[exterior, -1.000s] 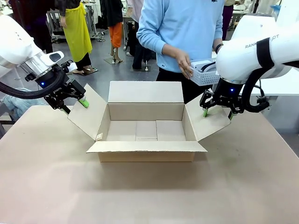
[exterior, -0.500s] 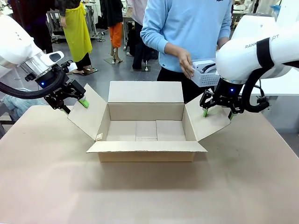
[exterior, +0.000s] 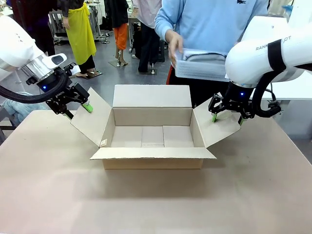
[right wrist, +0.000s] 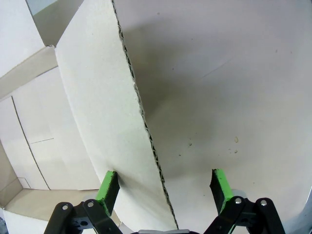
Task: Pack the gift set into the box.
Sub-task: Lift both hands away from the flaps of the Package Box.
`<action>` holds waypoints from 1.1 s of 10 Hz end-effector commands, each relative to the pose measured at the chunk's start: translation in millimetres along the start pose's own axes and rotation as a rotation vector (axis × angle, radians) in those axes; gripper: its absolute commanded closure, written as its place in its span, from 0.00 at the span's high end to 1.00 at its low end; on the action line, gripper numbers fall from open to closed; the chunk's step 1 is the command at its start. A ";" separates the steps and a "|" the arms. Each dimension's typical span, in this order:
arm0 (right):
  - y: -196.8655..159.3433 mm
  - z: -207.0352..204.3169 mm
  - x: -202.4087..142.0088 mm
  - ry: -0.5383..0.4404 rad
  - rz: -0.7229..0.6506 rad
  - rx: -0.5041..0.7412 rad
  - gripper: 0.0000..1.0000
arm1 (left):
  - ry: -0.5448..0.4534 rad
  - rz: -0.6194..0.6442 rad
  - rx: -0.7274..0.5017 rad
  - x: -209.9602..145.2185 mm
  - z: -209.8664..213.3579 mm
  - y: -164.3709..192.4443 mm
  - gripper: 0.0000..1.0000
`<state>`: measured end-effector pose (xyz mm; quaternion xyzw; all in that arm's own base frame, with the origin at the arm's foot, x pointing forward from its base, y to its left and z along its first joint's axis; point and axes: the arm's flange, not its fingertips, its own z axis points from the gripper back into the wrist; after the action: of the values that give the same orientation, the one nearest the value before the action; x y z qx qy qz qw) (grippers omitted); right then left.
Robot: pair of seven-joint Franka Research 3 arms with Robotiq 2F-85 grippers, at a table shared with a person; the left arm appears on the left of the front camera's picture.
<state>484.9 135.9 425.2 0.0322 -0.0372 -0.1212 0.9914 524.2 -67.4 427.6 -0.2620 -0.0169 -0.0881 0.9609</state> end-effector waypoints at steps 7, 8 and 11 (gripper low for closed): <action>2.6 1.7 3.6 -0.011 -0.020 -0.028 1.00 | 0.001 0.007 0.015 -3.0 0.9 -0.4 1.00; 2.6 1.7 3.6 -0.011 -0.020 -0.028 1.00 | 0.001 0.007 0.015 -3.0 0.9 -0.4 1.00; 2.6 1.7 3.6 -0.011 -0.020 -0.028 1.00 | 0.001 0.007 0.015 -3.0 0.9 -0.4 1.00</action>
<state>484.9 135.9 425.3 0.0322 -0.0371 -0.1213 0.9914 524.2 -67.4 427.6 -0.2620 -0.0169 -0.0881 0.9609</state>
